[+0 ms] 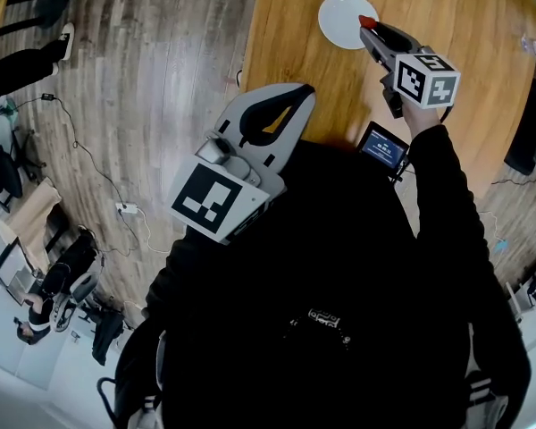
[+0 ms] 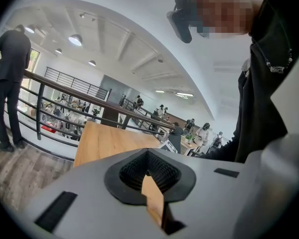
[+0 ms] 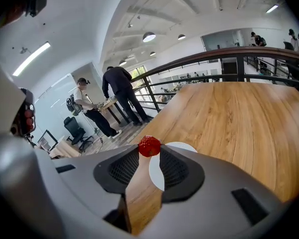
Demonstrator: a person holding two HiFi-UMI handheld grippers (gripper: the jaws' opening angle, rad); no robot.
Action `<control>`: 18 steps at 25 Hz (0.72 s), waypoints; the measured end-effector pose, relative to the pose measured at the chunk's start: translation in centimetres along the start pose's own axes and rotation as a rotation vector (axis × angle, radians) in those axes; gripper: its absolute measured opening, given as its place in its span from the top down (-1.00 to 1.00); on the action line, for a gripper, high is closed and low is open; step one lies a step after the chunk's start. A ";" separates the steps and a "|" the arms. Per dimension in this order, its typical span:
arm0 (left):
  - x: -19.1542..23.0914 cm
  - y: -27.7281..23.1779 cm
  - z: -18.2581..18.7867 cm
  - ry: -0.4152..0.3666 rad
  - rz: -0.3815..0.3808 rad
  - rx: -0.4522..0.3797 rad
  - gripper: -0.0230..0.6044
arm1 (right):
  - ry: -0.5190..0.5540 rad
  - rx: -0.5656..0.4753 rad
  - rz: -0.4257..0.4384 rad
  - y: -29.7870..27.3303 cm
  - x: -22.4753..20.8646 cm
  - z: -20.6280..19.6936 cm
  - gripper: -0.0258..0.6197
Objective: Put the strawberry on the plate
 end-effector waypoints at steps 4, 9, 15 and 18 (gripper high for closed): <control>0.2 -0.3 0.6 0.000 -0.019 0.001 0.93 | -0.027 0.016 -0.010 -0.2 -0.7 -0.2 0.48; 0.6 0.1 0.8 0.003 -0.035 0.019 0.93 | -0.046 0.041 -0.029 -0.8 -1.2 -0.9 0.48; 1.6 0.3 0.5 -0.008 -0.038 0.065 0.93 | -0.064 0.087 -0.063 -2.0 -3.1 -2.4 0.48; 2.0 0.4 1.2 -0.003 -0.049 0.043 0.93 | -0.082 0.098 -0.095 -2.2 -3.9 -2.9 0.48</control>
Point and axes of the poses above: the fingertips, and each gripper's own axes: y backward along the fingers, x to its left, z out of its top, the point moved 3 cm from there along y, backward along the fingers, and after that the axes turned 11 degrees about z, right-handed, at the moved point
